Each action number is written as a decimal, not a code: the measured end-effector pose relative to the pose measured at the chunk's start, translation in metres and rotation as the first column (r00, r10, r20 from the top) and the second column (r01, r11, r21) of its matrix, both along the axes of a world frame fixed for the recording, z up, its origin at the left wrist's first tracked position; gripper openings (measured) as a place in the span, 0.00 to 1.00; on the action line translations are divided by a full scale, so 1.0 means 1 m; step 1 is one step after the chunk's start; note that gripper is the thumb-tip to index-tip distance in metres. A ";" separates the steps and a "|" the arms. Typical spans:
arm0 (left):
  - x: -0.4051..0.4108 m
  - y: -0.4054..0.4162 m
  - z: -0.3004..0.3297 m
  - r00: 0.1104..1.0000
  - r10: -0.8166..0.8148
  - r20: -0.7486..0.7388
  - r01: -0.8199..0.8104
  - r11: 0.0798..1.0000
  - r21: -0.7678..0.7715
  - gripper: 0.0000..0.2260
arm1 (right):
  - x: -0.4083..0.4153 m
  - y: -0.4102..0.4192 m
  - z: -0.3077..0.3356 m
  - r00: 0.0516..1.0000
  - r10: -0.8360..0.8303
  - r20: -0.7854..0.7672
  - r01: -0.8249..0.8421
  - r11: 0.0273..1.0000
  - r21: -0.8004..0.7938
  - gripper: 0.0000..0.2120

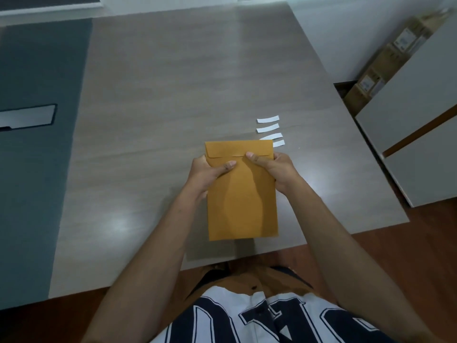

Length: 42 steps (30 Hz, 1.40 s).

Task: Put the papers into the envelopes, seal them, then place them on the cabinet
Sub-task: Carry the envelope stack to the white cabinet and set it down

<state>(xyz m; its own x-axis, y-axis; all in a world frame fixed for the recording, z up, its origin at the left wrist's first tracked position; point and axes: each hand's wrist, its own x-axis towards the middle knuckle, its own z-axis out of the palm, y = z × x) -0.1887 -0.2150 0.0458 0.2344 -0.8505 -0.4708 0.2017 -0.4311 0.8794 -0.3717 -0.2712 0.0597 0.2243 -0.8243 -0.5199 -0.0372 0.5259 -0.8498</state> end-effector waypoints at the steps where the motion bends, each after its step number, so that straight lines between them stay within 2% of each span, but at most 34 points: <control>1: -0.012 -0.005 0.002 1.000 -0.011 -0.001 0.011 1.000 0.004 0.21 | -0.014 -0.002 0.001 1.000 0.009 0.007 -0.009 1.000 0.013 0.21; 4: -0.045 -0.019 0.011 1.000 -0.027 -0.005 0.027 1.000 0.014 0.17 | -0.058 -0.005 0.002 0.997 0.078 0.010 -0.078 0.996 0.052 0.22; 7: -0.093 -0.038 0.017 0.998 -0.060 -0.023 0.061 0.998 0.002 0.19 | -0.117 -0.002 0.002 0.997 0.072 0.014 -0.073 0.994 0.087 0.20; 14: -0.244 -0.079 0.021 0.978 -0.211 -0.003 0.211 0.977 -0.034 0.22 | -0.264 -0.008 0.004 0.986 -0.169 0.004 0.169 0.985 0.013 0.21; 16: -0.289 -0.086 0.019 0.953 -0.303 0.029 0.303 0.953 -0.022 0.21 | -0.311 -0.013 0.009 0.969 -0.246 -0.010 0.246 0.969 -0.008 0.20; 21: -0.394 -0.095 0.005 0.879 -0.471 0.076 0.475 0.879 -0.043 0.28 | -0.418 -0.020 0.013 0.923 -0.385 -0.026 0.383 0.922 -0.058 0.17; 27: -0.494 -0.123 0.010 0.781 -0.616 0.100 0.624 0.773 -0.111 0.30 | -0.511 -0.015 0.018 0.842 -0.539 -0.027 0.536 0.841 -0.064 0.17; 31: -0.553 -0.152 0.009 0.725 -0.677 0.126 0.688 0.718 -0.105 0.30 | -0.562 -0.023 0.019 0.787 -0.615 -0.042 0.613 0.788 -0.060 0.13; 36: -0.615 -0.200 -0.002 0.698 -0.698 0.160 0.714 0.695 -0.082 0.28 | -0.619 -0.044 0.007 0.726 -0.685 -0.056 0.685 0.728 -0.023 0.13; 39: -0.655 -0.239 -0.011 0.663 -0.728 0.177 0.746 0.662 -0.075 0.26 | -0.657 -0.071 -0.005 0.665 -0.734 -0.138 0.736 0.675 -0.049 0.15; 42: -0.697 -0.284 -0.011 0.672 -0.720 0.172 0.737 0.673 -0.062 0.25 | -0.693 -0.113 -0.008 0.605 -0.768 -0.210 0.770 0.632 -0.091 0.19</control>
<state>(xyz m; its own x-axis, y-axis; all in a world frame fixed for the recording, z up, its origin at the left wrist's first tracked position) -0.8861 -0.4993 0.0349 -0.4356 -0.8206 -0.3700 -0.2452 -0.2874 0.9259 -1.0643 -0.3837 0.0521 -0.6042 -0.6375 -0.4780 0.2103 0.4510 -0.8674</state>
